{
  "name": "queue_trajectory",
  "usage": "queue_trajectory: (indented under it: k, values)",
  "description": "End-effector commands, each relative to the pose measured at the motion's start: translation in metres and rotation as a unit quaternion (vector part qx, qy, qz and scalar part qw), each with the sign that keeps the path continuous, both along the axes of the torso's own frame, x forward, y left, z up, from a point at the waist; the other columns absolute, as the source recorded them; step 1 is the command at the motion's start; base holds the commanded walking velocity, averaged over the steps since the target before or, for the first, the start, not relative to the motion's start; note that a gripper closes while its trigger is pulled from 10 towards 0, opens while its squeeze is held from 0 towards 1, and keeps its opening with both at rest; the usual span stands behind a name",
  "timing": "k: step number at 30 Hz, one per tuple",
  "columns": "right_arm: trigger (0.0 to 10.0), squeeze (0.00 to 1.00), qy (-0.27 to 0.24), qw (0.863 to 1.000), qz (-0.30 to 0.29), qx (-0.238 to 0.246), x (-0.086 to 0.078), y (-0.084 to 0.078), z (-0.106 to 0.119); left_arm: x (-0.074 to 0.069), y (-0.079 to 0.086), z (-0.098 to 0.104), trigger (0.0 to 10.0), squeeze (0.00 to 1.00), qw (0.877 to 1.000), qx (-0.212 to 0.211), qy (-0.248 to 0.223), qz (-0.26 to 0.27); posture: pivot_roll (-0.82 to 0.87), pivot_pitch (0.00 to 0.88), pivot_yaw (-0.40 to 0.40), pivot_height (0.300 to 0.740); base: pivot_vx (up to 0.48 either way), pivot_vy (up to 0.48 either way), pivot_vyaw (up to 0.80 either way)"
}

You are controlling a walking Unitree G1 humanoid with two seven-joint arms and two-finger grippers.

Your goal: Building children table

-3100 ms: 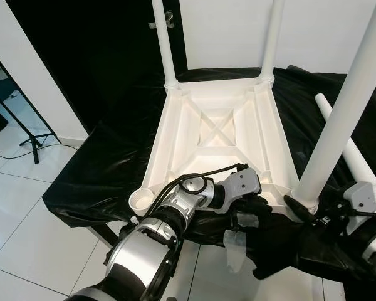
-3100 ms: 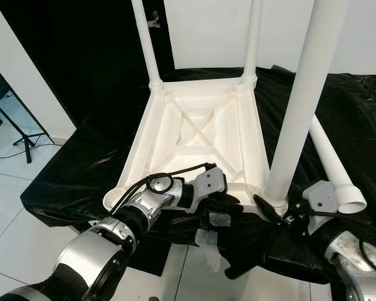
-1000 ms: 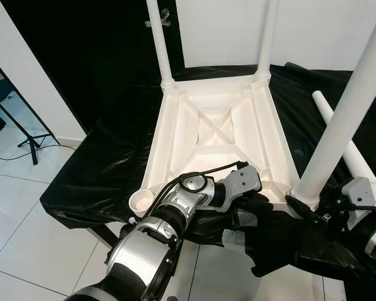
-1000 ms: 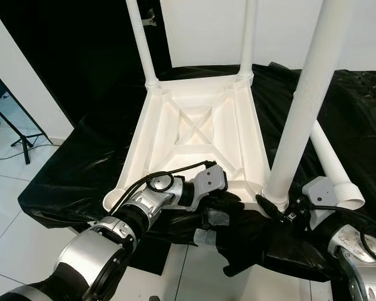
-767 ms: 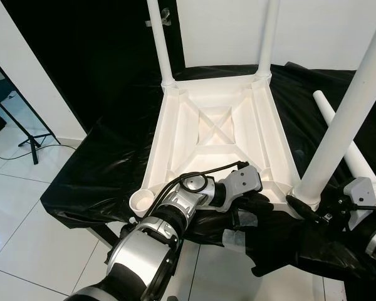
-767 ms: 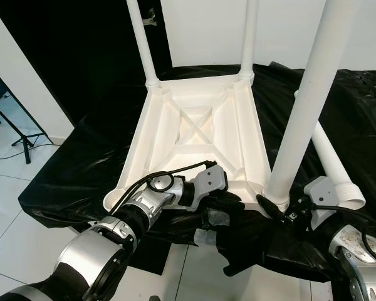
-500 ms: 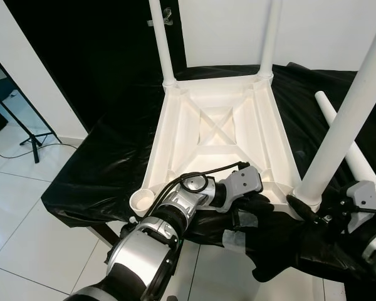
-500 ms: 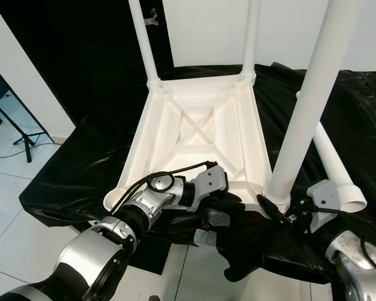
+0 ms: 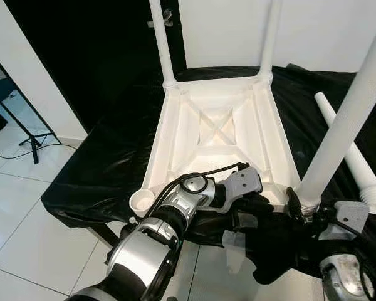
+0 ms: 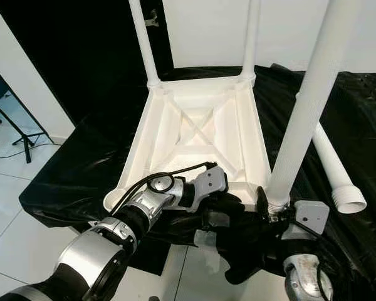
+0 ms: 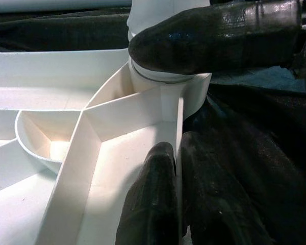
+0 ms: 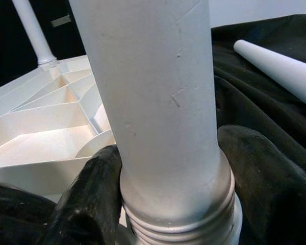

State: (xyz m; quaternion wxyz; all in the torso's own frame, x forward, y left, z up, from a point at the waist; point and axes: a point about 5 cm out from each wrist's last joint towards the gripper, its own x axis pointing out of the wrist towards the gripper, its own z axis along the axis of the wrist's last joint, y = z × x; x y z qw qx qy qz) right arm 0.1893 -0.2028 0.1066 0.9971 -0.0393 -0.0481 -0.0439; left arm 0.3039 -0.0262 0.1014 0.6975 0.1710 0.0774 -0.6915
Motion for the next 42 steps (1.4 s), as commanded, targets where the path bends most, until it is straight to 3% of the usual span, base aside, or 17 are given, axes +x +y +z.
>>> queue_trajectory:
  k: [1, 4, 5, 6, 13, 14, 19, 24, 25, 26, 27, 31, 38, 42]
  values:
    - [10.0, 0.0, 0.041, 0.999, -0.014, -0.018, -0.006, -0.007, -0.012, -0.006, 0.013, -0.036, 10.0, 0.0, 0.994, 0.044, 0.036, 0.088, -0.01, 0.0, 0.092, 0.74, 0.0, 0.0, 0.0]
    - [10.0, 0.0, 0.04, 0.999, 0.003, -0.023, -0.004, -0.006, -0.012, -0.007, 0.013, -0.036, 10.0, 0.0, 0.994, 0.046, 0.036, 0.087, -0.01, 0.0, 0.091, 0.74, 0.0, 0.0, 0.0]
    - [10.0, 0.93, 0.028, 0.999, 0.028, -0.03, 0.0, -0.007, -0.008, -0.007, 0.013, -0.037, 10.0, 0.0, 0.995, 0.047, 0.036, 0.086, -0.02, 0.0, 0.091, 0.74, 0.0, 0.0, 0.0]
    - [10.0, 1.0, 0.016, 0.998, 0.045, -0.036, 0.005, -0.008, -0.002, -0.006, 0.013, -0.036, 10.0, 0.0, 0.995, 0.046, 0.035, 0.087, -0.01, 0.0, 0.09, 0.74, 0.0, 0.0, 0.0]
    - [10.0, 1.0, -0.003, 0.995, 0.08, -0.058, 0.017, -0.012, 0.009, -0.006, 0.012, -0.034, 10.0, 0.0, 0.995, 0.044, 0.033, 0.088, -0.01, 0.0, 0.087, 0.74, 0.0, 0.0, 0.0]
    - [10.0, 0.0, -0.005, 0.993, 0.098, -0.07, 0.021, -0.013, 0.014, -0.005, 0.011, -0.034, 10.0, 0.0, 0.995, 0.043, 0.033, 0.089, -0.01, 0.0, 0.084, 0.74, 0.0, 0.0, 0.0]
    - [10.0, 0.0, 0.006, 0.972, 0.2, -0.12, 0.026, -0.013, 0.022, -0.004, 0.015, -0.034, 10.0, 0.0, 0.994, 0.044, 0.032, 0.095, 0.01, 0.0, 0.078, 0.74, 0.0, 0.0, 0.0]
    - [10.0, 0.0, 0.017, 0.966, 0.223, -0.125, 0.028, -0.016, 0.022, -0.004, 0.017, -0.035, 10.0, 0.0, 0.994, 0.044, 0.032, 0.096, 0.02, 0.0, 0.082, 0.74, 0.0, 0.0, 0.0]
    - [7.6, 0.0, 0.024, 0.964, 0.233, -0.124, 0.028, -0.017, 0.021, -0.004, 0.017, -0.035, 10.0, 0.0, 0.994, 0.044, 0.032, 0.096, 0.02, 0.0, 0.082, 0.74, 0.0, 0.0, 0.0]
    - [7.6, 0.0, 0.029, 0.963, 0.24, -0.122, 0.028, -0.017, 0.02, -0.004, 0.017, -0.035, 10.0, 0.0, 0.994, 0.044, 0.032, 0.096, 0.02, 0.0, 0.082, 0.74, 0.0, 0.0, 0.0]
    - [0.0, 0.0, 0.037, 0.96, 0.249, -0.121, 0.026, -0.016, 0.017, -0.004, 0.017, -0.035, 10.0, 0.0, 0.994, 0.045, 0.033, 0.096, 0.02, 0.0, 0.082, 0.74, 0.0, 0.0, 0.0]
    - [0.0, 0.0, 0.053, 0.956, 0.267, -0.111, 0.02, -0.014, 0.009, -0.004, 0.017, -0.035, 10.0, 0.0, 0.994, 0.045, 0.032, 0.095, 0.02, 0.0, 0.084, 0.74, 0.0, 0.0, 0.0]
    - [0.0, 0.0, 0.058, 0.96, 0.259, -0.086, 0.018, -0.008, 0.004, -0.004, 0.019, -0.036, 10.0, 0.0, 0.994, 0.048, 0.032, 0.094, 0.02, 0.0, 0.089, 0.74, 0.0, 0.0, 0.0]
    - [0.0, 0.0, 0.038, 0.983, 0.18, -0.025, 0.016, -0.002, -0.003, -0.004, 0.02, -0.036, 10.0, 0.0, 0.994, 0.05, 0.03, 0.093, 0.03, 0.0, 0.086, 0.74, 0.0, 0.0, 0.0]
